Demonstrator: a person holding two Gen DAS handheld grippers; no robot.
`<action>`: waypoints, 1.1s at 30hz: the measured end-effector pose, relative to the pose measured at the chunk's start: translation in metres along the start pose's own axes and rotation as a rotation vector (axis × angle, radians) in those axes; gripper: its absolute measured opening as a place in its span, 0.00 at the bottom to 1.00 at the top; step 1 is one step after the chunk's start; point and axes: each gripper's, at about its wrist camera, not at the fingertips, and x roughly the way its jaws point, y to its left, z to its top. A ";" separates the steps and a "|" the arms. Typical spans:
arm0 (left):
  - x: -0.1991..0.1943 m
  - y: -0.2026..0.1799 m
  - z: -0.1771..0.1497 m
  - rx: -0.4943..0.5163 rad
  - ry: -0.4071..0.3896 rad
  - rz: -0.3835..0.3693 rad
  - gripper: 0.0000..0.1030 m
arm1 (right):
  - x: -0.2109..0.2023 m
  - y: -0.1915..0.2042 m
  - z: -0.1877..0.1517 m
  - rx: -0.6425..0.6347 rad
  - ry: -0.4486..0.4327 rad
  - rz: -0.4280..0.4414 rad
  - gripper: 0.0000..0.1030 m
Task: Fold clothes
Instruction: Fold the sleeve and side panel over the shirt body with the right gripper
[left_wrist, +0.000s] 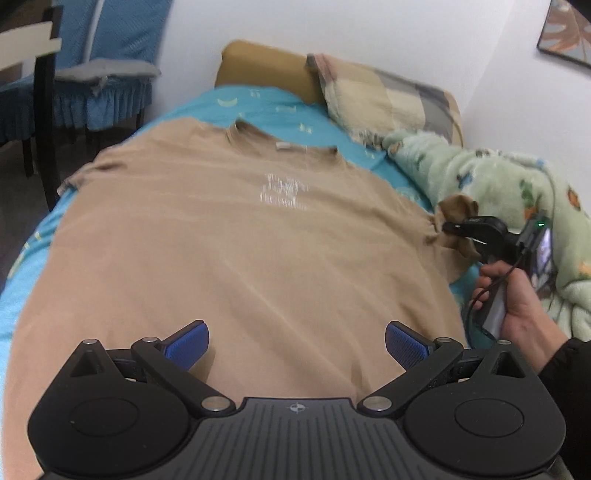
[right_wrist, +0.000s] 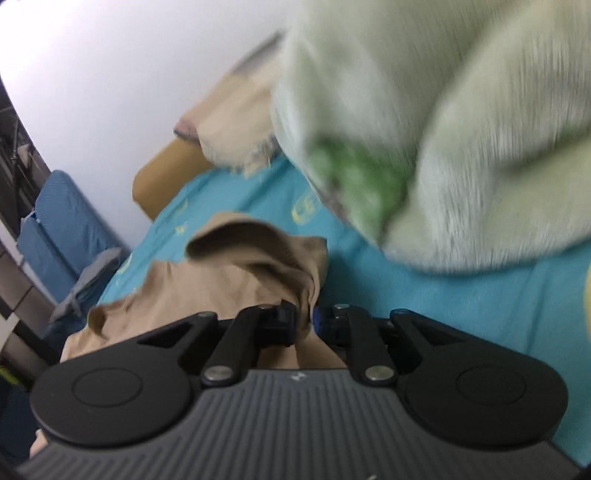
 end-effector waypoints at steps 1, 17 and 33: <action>-0.004 0.002 0.002 -0.003 -0.024 0.003 1.00 | -0.009 0.010 0.006 0.002 -0.023 -0.001 0.11; -0.073 0.102 0.050 -0.181 -0.225 0.107 1.00 | -0.013 0.322 0.008 -0.407 -0.042 0.068 0.11; -0.033 0.140 0.045 -0.191 -0.149 0.164 0.99 | 0.036 0.323 -0.087 -0.410 0.153 0.097 0.86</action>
